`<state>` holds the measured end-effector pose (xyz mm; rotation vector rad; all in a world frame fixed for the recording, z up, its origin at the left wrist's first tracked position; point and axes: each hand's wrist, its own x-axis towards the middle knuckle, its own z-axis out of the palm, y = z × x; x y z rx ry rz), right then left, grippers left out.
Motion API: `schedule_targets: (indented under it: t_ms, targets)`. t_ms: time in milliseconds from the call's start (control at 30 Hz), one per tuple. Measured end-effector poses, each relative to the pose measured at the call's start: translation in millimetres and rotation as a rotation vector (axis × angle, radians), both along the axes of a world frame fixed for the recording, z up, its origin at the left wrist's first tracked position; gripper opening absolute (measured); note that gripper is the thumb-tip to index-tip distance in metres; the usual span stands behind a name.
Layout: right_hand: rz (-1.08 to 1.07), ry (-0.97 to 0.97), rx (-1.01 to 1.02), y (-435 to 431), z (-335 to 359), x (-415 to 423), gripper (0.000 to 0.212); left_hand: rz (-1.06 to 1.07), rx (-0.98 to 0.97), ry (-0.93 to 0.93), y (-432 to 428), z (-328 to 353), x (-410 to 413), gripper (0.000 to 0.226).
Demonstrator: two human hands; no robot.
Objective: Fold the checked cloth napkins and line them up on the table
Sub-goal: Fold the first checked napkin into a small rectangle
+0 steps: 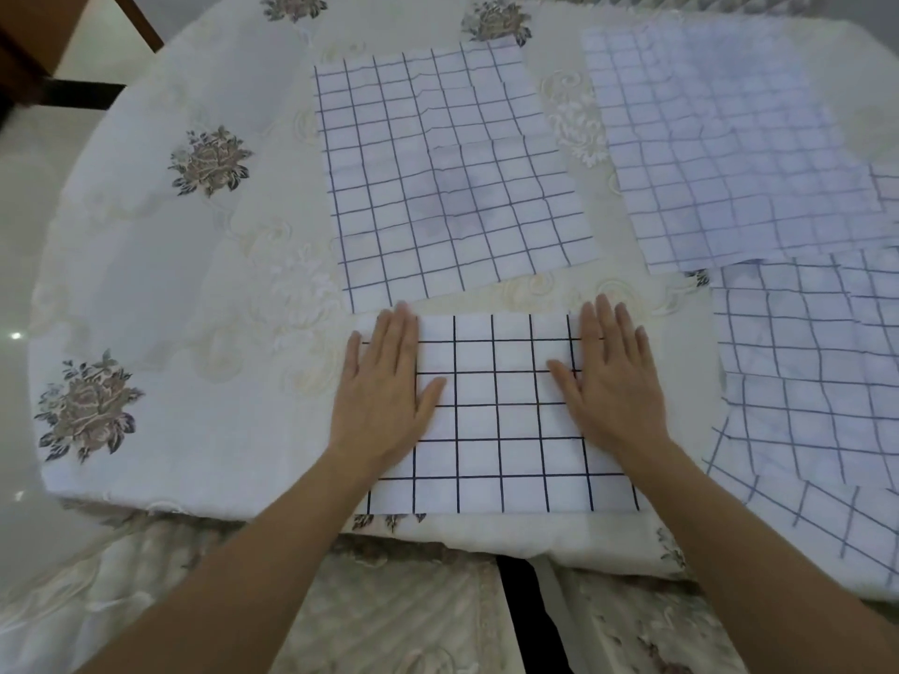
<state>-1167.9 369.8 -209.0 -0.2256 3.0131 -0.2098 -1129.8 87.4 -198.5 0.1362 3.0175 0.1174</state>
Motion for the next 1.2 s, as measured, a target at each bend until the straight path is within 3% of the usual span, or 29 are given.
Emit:
schedule_targets:
  t_ms: [133,433,667,1200]
  targets:
    - [0.091,0.014,-0.070,-49.3,-4.8,12.4,0.076,-0.152,0.042,-0.001,52.0,-2.6,7.9,0.075]
    - [0.023,-0.031,0.034,36.0,-7.3,5.2,0.082,0.051,0.027,-0.030,-34.1,-10.9,8.7,0.075]
    - [-0.019,-0.037,-0.012,35.0,-2.5,5.1,0.079,0.049,0.050,0.001,-21.2,-2.7,6.0,0.073]
    - [-0.206,0.109,-0.012,36.8,56.9,88.6,0.057,-0.899,0.142,0.079,112.7,57.1,-55.7,0.051]
